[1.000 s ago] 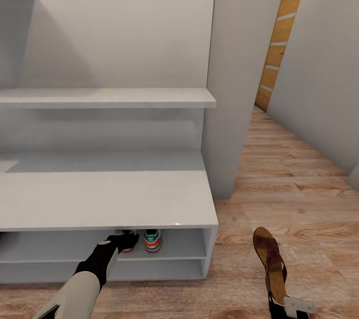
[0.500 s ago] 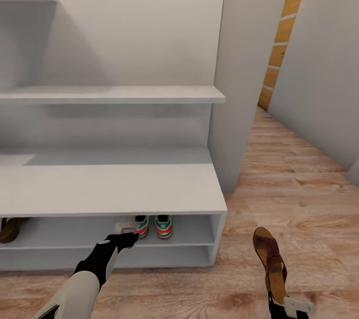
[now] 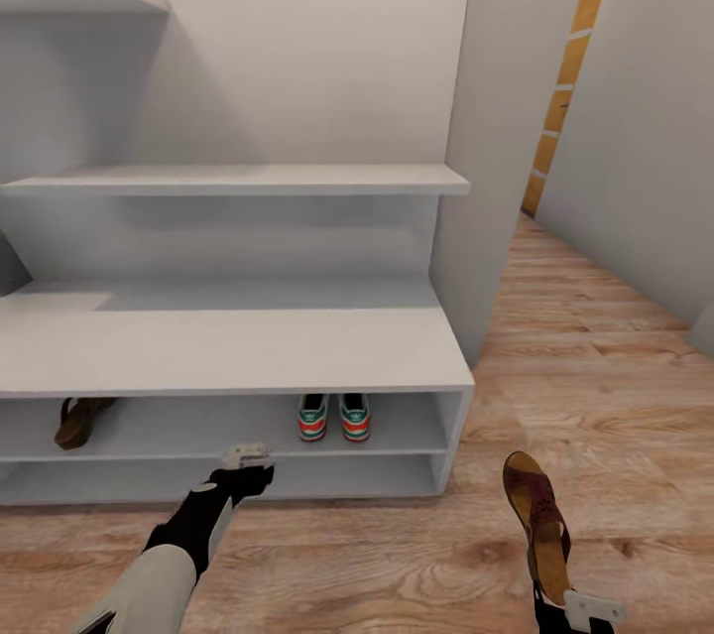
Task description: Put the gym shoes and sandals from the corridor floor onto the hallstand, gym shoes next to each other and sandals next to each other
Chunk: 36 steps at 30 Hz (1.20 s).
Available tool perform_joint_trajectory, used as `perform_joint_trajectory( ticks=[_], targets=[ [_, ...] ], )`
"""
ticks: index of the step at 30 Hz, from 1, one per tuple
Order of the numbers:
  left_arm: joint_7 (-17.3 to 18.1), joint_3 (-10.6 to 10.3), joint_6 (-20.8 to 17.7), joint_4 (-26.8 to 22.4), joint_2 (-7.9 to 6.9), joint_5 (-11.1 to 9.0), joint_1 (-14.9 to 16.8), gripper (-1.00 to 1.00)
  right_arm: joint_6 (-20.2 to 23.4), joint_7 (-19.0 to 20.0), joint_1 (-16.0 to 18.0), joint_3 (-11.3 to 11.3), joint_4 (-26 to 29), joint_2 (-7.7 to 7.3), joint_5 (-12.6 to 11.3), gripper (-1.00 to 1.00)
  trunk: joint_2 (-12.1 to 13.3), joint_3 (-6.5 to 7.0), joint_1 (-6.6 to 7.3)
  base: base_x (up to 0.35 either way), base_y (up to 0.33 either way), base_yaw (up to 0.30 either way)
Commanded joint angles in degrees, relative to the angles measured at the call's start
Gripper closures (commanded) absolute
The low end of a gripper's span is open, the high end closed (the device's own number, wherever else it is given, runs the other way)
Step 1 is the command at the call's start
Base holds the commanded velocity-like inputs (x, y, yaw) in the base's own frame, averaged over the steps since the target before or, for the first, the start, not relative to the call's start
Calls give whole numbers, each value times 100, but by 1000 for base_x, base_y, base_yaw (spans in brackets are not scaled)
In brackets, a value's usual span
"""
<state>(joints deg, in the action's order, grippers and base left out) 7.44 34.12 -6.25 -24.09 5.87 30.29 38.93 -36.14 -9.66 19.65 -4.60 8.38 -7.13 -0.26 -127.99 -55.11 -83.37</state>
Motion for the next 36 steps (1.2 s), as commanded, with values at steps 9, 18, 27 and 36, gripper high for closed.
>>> perform_joint_trajectory(
  ticks=[9, 18, 27, 36],
  targets=[
    [195, 92, 1032, -51, -188, 8, -807, -100, -24, 16, 4, -32, -3, 1, 3, 100, -2, -5, 4, -252, 221, 0],
    [1146, 94, 1987, -15, -750, -538, -1753, -100, -33, 11, 4, -28, -19, -7, 14, 100, -2, -5, 4, -172, 257, 0],
    [3112, 94, 2450, -35, -1604, -1973, -2495, -100, -33, 33, 5, -23, -21, -8, 21, 100, -2, -5, 4, -10, 304, 0],
    [3532, 86, 2491, 24, -1721, -2269, -2583, -100, -33, 22, 4, -15, -13, 10, 9, 100, -2, -5, 4, 0, 321, 0]
  ],
)
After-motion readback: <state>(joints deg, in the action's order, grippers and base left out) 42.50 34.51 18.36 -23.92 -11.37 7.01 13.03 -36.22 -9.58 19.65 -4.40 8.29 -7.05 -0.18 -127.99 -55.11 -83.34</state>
